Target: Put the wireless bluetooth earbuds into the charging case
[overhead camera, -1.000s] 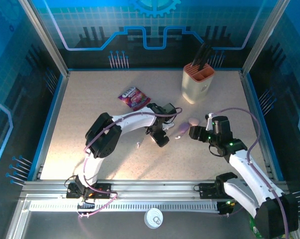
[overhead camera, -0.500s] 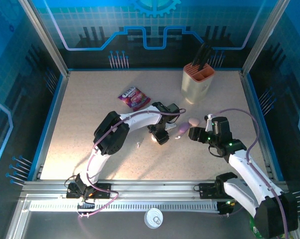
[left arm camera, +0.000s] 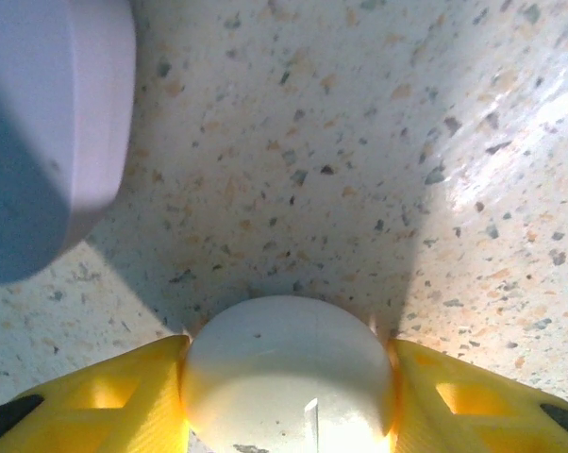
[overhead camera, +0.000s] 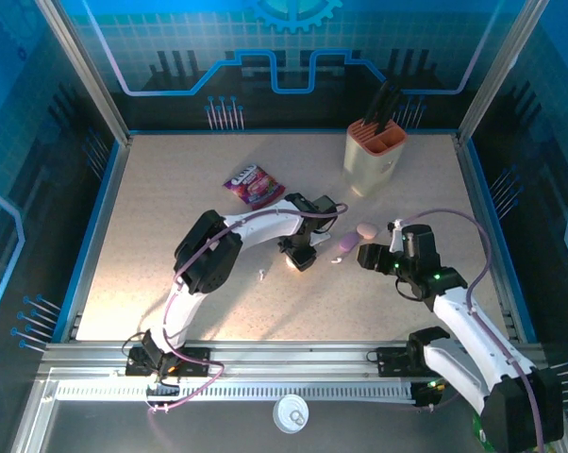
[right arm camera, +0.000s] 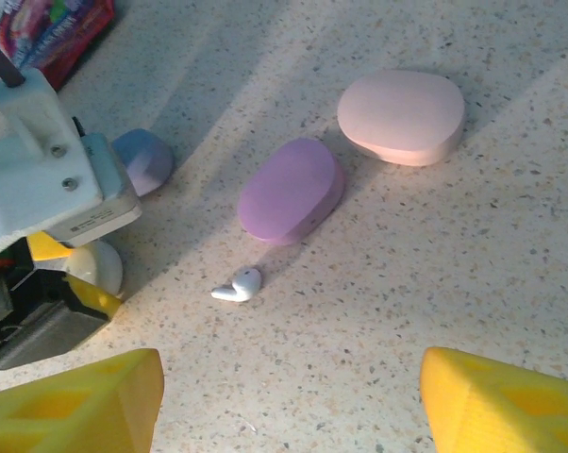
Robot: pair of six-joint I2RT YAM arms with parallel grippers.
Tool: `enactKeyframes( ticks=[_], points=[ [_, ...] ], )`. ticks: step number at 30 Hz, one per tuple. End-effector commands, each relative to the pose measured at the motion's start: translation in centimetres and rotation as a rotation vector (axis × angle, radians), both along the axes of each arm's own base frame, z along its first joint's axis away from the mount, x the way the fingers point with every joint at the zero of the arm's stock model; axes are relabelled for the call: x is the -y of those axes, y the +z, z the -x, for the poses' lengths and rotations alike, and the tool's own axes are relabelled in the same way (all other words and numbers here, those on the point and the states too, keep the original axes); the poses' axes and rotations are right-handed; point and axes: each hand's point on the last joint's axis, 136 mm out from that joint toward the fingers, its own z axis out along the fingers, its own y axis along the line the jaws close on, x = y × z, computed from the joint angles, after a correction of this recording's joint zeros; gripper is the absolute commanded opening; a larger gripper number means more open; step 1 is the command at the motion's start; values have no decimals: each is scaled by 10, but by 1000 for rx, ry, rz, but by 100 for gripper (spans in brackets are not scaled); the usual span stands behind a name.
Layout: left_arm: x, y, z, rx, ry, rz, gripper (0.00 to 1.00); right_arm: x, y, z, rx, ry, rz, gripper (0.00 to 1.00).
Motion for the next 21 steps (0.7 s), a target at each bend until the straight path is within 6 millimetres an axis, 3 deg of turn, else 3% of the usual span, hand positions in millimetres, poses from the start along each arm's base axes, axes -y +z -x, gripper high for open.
enactKeyframes(
  ticks=[1, 9, 15, 21],
  points=[
    [1, 27, -6, 64, 109, 104, 49, -11, 11, -1, 45, 52, -68, 73],
    [15, 79, -16, 107, 443, 559, 48, -47, 34, -2, 186, 218, -189, 72],
    [5, 118, -23, 95, 750, 911, 49, -74, 40, -1, 286, 326, -154, 73],
    [-5, 134, -13, 8, 1000, 1145, 49, -104, 49, -2, 428, 403, -90, 73]
  ],
)
